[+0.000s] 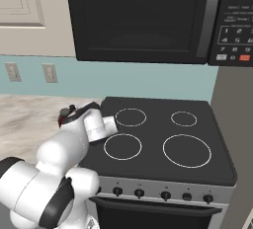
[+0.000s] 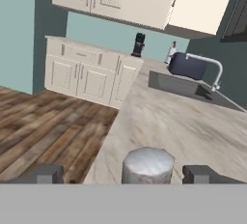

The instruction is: Collect the paprika, ketchup, and shaker from the cabinet and place them next to the stove.

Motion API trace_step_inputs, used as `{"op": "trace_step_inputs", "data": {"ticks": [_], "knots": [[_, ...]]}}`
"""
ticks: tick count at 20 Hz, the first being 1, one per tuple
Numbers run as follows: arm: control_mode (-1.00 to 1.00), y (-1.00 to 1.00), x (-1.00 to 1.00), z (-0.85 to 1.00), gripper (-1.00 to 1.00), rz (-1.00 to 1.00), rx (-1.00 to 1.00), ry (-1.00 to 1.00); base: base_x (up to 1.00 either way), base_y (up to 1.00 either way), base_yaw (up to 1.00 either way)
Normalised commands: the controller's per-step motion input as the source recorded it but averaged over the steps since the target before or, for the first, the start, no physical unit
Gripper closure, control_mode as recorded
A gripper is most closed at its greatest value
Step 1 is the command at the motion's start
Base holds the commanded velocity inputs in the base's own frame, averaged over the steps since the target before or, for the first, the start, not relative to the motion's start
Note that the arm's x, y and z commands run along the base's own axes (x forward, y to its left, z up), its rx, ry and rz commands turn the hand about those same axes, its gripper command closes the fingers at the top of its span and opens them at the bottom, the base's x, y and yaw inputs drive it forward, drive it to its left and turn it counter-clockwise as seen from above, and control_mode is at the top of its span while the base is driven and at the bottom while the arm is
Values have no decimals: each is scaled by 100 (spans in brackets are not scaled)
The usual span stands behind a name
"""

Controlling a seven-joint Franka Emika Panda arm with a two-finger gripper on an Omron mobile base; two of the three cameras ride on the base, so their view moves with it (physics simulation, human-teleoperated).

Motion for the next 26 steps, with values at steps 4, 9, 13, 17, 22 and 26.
{"op": "trace_step_inputs", "data": {"ticks": [4,9,13,17,22,26], "knots": [[-100,0,12,0,-100,0,0,0,0,0,0],[-100,0,2,3,-100,0,0,0,0,0,0],[-100,-12,0,15,-100,0,2,-3,0,0,0],[-100,-23,0,20,-100,0,3,-7,0,0,0],[-100,-35,0,21,-100,0,1,-9,0,0,0],[-100,-35,-1,18,-100,0,1,-8,0,0,0]]}}
